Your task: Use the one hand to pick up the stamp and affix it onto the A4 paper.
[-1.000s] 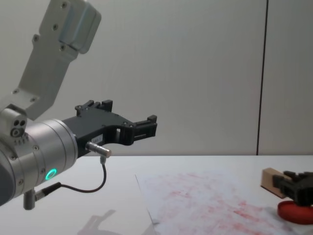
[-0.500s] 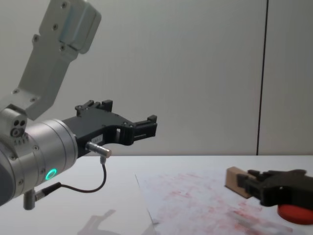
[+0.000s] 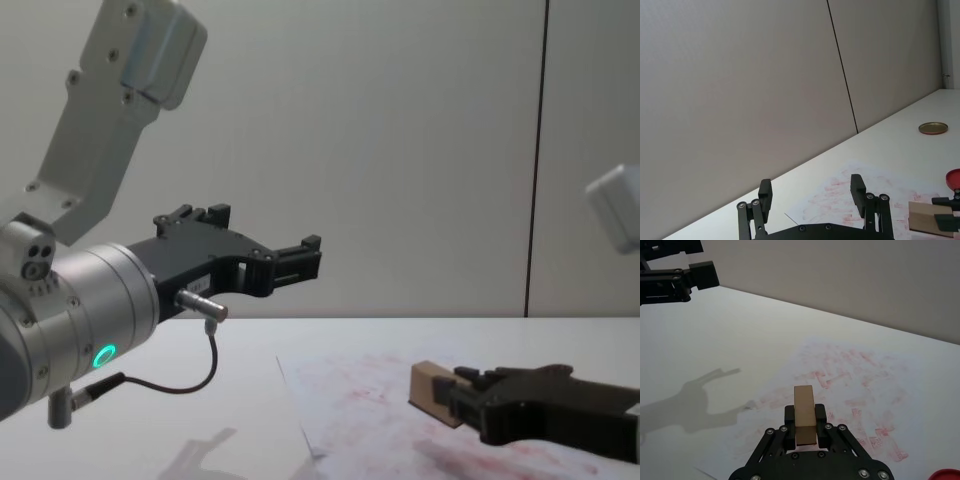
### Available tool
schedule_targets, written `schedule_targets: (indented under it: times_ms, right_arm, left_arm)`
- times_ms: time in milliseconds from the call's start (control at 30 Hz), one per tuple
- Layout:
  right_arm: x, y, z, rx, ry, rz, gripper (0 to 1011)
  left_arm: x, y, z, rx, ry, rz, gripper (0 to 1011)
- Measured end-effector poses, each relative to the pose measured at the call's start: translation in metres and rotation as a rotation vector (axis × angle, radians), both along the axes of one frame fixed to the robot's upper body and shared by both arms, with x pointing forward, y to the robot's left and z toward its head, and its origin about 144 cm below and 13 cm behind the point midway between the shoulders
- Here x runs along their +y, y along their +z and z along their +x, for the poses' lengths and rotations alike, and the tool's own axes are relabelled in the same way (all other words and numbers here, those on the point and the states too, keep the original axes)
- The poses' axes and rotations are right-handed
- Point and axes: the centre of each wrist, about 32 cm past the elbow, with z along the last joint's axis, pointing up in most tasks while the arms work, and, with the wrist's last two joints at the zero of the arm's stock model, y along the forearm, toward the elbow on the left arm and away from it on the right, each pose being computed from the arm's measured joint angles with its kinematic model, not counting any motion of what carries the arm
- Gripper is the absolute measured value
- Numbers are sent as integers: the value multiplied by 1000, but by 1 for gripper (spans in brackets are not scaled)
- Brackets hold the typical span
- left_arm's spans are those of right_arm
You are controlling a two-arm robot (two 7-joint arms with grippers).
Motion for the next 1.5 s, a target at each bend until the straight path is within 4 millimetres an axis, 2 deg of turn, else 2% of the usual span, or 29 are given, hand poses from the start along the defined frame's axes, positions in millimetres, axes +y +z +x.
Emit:
schedule_targets:
  times_ms: [767,1500]
  right_arm:
    - [10,-16,2,56,30,-43,217]
    - [4,-13,7,87,37,-58,217]
  left_arm:
    - [0,0,0,0,0,0,993]
    - [0,0,0,0,0,0,993]
